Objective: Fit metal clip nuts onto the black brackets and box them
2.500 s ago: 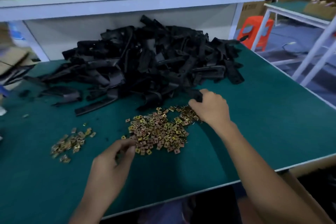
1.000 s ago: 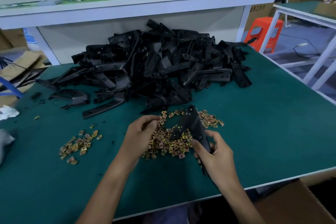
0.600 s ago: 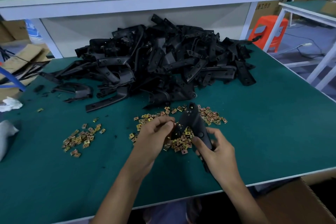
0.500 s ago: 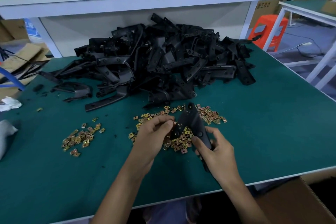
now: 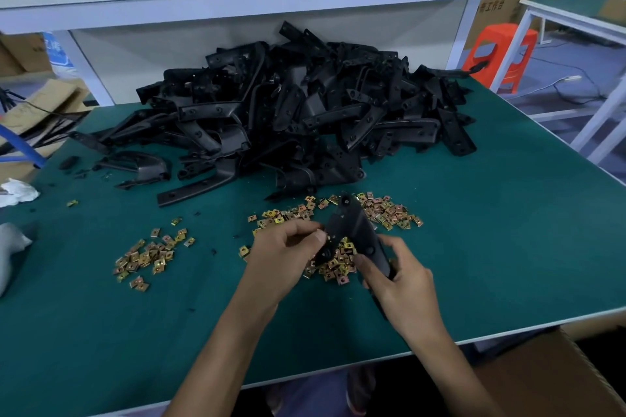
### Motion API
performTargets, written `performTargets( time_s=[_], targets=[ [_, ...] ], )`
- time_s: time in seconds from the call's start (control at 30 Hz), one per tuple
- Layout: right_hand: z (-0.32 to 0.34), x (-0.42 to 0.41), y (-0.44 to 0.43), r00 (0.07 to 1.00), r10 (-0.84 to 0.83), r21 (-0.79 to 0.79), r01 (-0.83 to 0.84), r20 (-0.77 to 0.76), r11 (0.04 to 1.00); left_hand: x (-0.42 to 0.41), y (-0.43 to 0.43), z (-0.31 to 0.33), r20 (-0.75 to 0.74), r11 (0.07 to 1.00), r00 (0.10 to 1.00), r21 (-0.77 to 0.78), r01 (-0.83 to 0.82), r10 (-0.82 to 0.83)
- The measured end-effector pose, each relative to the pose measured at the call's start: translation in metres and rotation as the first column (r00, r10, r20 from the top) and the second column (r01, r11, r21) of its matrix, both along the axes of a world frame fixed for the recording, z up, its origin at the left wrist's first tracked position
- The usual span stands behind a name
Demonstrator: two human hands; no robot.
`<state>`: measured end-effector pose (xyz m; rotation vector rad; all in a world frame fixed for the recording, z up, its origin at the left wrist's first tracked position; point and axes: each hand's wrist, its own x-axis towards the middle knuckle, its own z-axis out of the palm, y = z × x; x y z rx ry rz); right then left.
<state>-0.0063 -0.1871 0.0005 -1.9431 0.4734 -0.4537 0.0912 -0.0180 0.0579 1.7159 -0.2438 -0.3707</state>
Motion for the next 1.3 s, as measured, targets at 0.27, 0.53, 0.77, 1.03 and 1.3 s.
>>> performTargets(
  time_s=[0.27,0.53,0.77,1.03,1.3],
  targets=[
    [-0.006,0.002,-0.002,0.997,-0.074,-0.083,0.075,0.013,0.994,-0.024,-0.029,-0.005,0.316,0.949,0.941,0.241,-0.204,0.123],
    [-0.003,0.005,-0.005,0.993,-0.097,0.044,0.094,0.065,0.995,0.036,-0.027,-0.008,0.396,0.918,0.914,0.39,-0.08,-0.088],
    [0.0,0.006,-0.004,0.991,-0.116,0.103,0.108,0.071,0.989,0.089,-0.042,-0.031,0.474,0.686,0.83,0.709,-0.161,-0.295],
    [0.001,0.006,-0.005,0.992,-0.116,0.122,0.109,0.057,0.987,0.105,-0.062,-0.04,0.504,0.609,0.773,0.768,-0.197,-0.385],
    [0.003,0.006,-0.004,0.993,-0.104,0.105,0.098,0.053,0.99,0.112,-0.071,-0.039,0.46,0.617,0.788,0.776,-0.132,-0.409]
  ],
)
